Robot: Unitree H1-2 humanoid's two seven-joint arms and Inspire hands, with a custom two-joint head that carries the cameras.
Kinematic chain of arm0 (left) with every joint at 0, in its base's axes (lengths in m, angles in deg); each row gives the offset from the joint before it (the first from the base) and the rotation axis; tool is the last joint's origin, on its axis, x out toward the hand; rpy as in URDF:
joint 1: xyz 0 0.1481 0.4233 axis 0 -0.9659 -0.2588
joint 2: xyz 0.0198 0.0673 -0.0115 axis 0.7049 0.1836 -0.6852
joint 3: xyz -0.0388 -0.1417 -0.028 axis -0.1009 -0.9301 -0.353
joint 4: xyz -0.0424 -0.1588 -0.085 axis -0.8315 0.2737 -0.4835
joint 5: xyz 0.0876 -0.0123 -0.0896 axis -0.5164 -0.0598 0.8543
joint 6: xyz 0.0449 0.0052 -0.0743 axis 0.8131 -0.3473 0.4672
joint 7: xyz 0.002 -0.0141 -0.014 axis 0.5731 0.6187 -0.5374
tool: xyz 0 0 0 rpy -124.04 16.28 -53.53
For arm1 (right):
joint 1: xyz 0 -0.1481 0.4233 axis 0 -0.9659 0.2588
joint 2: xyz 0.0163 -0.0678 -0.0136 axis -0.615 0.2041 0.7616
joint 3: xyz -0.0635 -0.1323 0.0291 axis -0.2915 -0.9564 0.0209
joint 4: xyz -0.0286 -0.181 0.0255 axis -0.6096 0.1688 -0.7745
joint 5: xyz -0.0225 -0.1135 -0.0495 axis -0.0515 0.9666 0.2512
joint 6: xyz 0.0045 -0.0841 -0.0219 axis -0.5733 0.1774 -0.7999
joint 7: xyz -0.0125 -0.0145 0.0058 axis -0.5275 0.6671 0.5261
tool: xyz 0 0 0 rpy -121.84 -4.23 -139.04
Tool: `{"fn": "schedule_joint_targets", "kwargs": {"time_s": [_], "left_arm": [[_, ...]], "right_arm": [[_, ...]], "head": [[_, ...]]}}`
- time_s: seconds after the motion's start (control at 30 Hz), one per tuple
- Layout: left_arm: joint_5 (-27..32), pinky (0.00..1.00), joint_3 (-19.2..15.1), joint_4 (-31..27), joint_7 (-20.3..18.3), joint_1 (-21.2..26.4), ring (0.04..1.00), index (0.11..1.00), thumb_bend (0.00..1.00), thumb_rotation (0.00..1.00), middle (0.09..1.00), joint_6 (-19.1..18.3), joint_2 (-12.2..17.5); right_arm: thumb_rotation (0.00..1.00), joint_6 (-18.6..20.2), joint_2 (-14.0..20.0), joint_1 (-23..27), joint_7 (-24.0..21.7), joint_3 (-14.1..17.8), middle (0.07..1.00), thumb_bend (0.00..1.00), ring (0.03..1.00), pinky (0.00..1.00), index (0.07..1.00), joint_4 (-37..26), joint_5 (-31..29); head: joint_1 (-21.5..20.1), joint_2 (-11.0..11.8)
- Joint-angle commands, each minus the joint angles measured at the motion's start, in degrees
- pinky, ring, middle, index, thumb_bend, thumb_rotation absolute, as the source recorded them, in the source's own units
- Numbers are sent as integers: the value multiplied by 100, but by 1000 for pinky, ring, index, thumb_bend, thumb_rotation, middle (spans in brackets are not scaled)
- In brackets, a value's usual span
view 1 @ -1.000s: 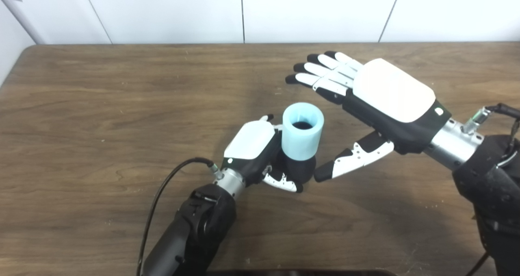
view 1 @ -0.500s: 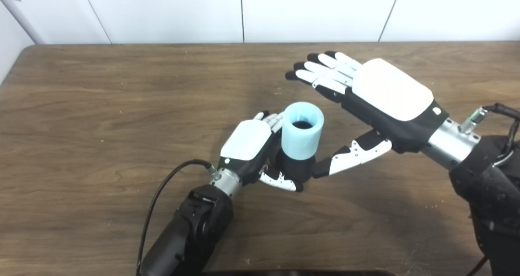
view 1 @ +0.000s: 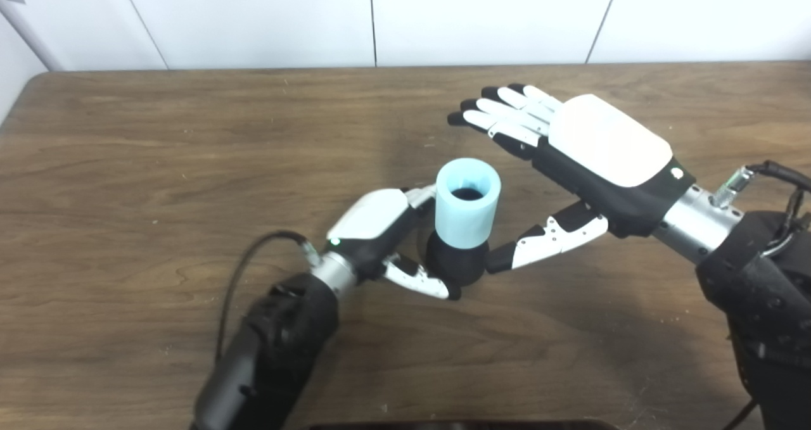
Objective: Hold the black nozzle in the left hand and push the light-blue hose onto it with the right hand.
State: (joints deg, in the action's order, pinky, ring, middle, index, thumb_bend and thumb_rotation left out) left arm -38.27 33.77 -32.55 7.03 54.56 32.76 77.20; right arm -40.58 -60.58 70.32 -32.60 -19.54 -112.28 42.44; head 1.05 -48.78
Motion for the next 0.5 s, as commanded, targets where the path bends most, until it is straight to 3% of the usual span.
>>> {"fn": "schedule_joint_targets", "kwargs": {"time_s": [0.0, 0.23, 0.47], "left_arm": [[215, 1000, -109, -335, -114, 196, 976, 961, 1000, 391, 967, -224, -85], [346, 1000, -167, -699, -362, 311, 977, 962, 1000, 383, 966, -674, -134], [291, 1000, -208, -796, -263, 356, 978, 961, 1000, 380, 967, -633, -118]], "right_arm": [[862, -56, -8, 97, 185, 74, 960, 607, 1000, 1000, 948, -68, 10], [862, -90, -10, 46, 248, 63, 960, 606, 1000, 1000, 948, -18, 9], [863, -153, 46, -19, 280, 97, 961, 606, 1000, 1000, 946, 6, -16]], "head": [[4, -7], [11, -11], [-11, -18]]}}
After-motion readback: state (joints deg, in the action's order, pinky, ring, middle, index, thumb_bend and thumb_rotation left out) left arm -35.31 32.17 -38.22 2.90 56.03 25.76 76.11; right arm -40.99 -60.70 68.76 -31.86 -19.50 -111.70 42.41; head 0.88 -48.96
